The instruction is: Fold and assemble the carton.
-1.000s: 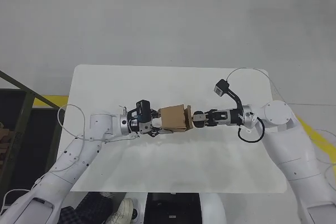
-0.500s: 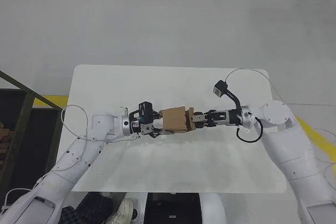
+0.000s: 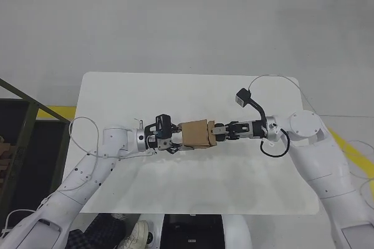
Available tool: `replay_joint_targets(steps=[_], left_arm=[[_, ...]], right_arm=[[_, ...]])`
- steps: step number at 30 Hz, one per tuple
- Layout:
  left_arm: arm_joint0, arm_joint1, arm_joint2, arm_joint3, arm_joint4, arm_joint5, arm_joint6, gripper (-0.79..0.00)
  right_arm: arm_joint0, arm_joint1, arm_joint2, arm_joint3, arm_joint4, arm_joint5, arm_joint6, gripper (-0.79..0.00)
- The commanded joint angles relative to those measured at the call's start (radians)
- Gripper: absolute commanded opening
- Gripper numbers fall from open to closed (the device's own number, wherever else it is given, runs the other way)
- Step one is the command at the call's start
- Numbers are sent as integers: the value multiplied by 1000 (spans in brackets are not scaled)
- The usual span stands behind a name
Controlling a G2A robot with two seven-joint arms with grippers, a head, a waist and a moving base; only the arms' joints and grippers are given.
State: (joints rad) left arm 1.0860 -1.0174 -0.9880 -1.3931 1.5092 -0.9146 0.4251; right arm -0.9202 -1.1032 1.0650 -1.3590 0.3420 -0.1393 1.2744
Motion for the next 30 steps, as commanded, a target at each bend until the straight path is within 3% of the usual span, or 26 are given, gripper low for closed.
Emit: replay_joint_targets(steps=[1, 30], left_arm=[[1, 1, -2, -2, 3, 1, 0, -425], [19, 5, -10, -31, 40, 34, -3, -419]], right_arm=[[0, 0, -1, -1, 0, 3, -2, -656], [13, -1, -31, -17, -12, 26, -35, -665]])
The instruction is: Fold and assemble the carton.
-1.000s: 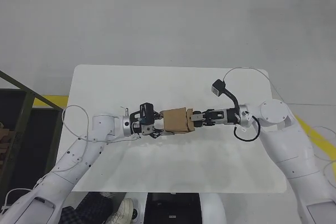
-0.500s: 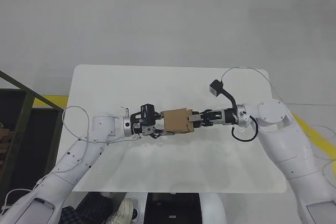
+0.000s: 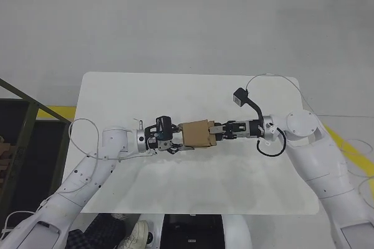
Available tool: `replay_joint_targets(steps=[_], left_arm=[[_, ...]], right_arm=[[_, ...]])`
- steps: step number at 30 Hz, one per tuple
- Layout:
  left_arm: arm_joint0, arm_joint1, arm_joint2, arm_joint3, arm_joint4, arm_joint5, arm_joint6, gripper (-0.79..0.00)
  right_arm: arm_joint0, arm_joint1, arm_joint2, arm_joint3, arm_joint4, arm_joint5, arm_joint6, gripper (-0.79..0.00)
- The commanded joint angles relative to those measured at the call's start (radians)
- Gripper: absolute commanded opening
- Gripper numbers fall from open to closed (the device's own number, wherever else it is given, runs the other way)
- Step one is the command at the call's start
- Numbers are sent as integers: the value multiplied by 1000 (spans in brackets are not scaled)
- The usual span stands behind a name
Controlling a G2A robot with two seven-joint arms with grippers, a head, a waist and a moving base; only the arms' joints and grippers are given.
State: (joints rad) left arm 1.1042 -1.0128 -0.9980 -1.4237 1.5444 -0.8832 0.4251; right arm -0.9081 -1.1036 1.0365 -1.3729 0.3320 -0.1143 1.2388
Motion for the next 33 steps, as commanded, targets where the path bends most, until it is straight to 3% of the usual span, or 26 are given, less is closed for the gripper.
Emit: replay_joint_targets(steps=[1, 15, 33], left_arm=[[1, 0, 1, -3, 10, 6, -6, -419], [1, -2, 11, 5, 33, 37, -35, -416], [-12, -7, 17, 24, 8, 29, -64, -422]], right_arm=[[2, -1, -4, -6, -3, 3, 1, -662], [-10, 7, 3, -49, -64, 43, -53, -646], [-39, 18, 20, -112, -117, 94, -112, -693]])
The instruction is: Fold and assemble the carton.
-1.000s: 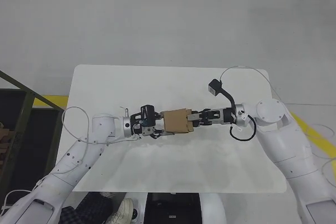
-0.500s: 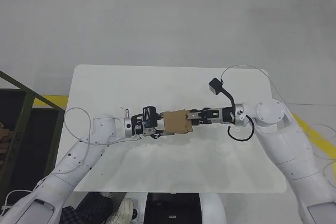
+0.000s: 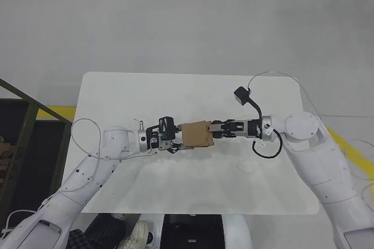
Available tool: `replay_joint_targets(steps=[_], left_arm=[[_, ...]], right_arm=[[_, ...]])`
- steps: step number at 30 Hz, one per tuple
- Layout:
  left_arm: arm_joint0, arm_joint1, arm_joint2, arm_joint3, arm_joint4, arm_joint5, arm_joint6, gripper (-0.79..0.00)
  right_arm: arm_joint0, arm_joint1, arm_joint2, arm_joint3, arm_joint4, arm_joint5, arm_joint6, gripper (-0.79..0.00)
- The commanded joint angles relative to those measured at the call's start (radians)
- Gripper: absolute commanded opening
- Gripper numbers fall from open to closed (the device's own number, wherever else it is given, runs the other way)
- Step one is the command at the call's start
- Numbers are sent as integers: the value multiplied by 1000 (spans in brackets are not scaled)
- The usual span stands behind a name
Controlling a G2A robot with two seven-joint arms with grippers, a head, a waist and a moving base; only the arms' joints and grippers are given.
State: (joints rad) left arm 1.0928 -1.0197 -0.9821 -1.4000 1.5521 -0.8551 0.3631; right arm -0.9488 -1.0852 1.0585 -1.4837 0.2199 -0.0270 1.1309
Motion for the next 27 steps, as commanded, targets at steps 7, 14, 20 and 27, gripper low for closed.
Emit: replay_joint_targets(steps=[7, 14, 20, 27], left_arm=[[-2, -2, 5, -1, -1, 2, -7, -428], [-8, -5, 12, 5, -11, -8, -16, -431], [-14, -8, 17, 12, -19, -15, -22, -437], [-16, -9, 17, 17, -27, -15, -19, -443]], right_arm=[[18, -4, -22, -7, -22, 38, -22, -696], [14, -3, -18, -28, 8, 13, 1, -677], [-5, 3, -1, -37, 14, 3, 14, -665], [-10, 6, 0, -29, 13, 7, 26, -656]])
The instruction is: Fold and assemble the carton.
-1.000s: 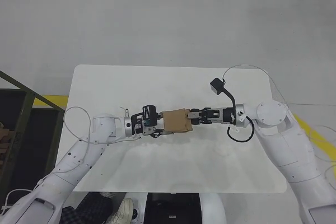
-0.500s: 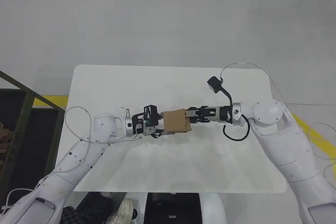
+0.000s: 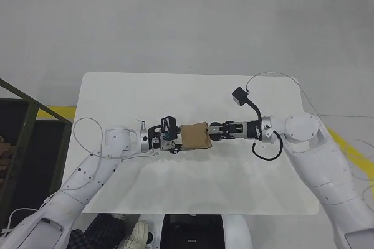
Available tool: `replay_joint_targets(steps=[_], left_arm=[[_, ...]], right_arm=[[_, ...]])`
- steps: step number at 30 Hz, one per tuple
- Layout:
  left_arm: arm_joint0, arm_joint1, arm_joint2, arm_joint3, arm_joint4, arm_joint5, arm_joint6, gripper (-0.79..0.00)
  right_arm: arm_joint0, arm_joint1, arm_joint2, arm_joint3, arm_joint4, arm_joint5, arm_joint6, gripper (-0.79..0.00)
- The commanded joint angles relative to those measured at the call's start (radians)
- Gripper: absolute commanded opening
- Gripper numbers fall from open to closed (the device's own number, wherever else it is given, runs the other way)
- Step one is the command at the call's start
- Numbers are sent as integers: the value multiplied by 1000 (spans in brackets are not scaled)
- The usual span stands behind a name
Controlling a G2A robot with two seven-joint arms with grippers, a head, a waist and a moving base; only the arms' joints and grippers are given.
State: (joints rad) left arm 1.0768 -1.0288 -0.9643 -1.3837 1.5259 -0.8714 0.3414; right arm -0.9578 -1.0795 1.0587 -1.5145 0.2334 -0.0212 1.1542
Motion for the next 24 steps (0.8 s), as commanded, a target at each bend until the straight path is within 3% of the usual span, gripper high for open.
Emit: replay_joint_targets(steps=[1, 16, 24], left_arm=[[1, 0, -2, 2, -3, 1, 4, -443], [-6, 0, -23, 21, -26, 10, -3, -462], [-9, -3, -18, 25, -31, 8, -15, -465]], right_arm=[[-3, 1, 0, 2, 1, 0, 6, -653], [-47, 13, 14, -78, -30, -2, 1, -628], [-6, 0, -48, -68, -35, 16, 1, -628]])
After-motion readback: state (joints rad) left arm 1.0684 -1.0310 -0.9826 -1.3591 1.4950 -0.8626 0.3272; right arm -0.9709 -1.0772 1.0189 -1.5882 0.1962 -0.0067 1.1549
